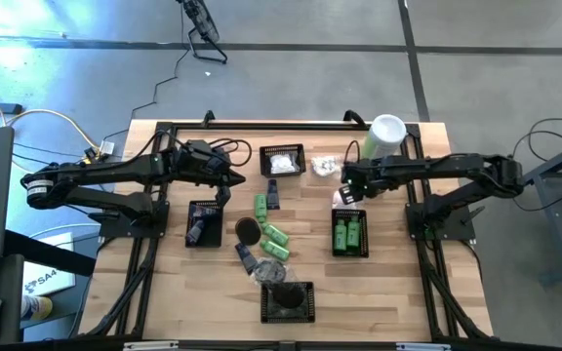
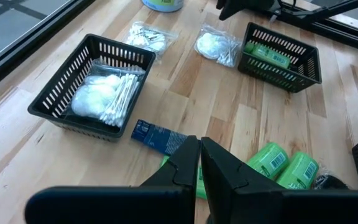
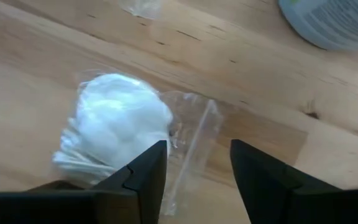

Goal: Pick & Place Travel size toiletries
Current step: Put the bottom pack of cotton buds into the top middle black bin

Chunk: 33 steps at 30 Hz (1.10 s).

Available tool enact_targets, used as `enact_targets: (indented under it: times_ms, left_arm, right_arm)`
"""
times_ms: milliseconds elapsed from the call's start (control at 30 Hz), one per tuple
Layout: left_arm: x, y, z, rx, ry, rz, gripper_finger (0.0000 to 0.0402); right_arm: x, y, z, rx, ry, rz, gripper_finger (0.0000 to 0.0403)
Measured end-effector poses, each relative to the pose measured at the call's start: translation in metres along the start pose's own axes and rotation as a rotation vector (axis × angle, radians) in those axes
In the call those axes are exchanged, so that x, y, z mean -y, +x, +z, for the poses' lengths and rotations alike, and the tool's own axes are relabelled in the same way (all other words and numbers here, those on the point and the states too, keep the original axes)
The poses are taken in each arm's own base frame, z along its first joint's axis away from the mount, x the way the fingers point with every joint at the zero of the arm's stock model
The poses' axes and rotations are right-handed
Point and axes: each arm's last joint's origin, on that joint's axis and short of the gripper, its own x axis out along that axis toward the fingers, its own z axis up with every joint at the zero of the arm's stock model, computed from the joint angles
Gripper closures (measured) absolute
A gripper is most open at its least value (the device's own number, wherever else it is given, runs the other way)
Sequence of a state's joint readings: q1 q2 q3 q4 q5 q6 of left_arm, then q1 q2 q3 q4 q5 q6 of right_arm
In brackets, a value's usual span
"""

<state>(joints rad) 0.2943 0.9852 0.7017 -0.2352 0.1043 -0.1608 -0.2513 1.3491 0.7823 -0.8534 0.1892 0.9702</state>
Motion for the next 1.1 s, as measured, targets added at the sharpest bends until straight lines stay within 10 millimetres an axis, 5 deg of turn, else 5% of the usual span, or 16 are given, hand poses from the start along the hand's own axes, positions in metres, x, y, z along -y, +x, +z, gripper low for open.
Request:
enact_targets:
  times_ms: [367, 700, 1100]
  left_arm:
    - [0.000, 0.000, 0.000, 0.000, 0.000, 0.000, 0.0385]
    - [0.000, 0.000, 0.000, 0.000, 0.000, 0.000, 0.0385]
    - [0.000, 0.000, 0.000, 0.000, -0.001, 0.003, 0.0385]
  right_arm:
    - [0.017, 0.018, 0.003, -0.040, 0.062, -0.019, 0.0269]
    - [0.017, 0.030, -0.001, -0.024, 0.087, 0.047, 0.0389]
    - [0.016, 0.030, 0.000, -0.019, 0.115, 0.058, 0.0400]
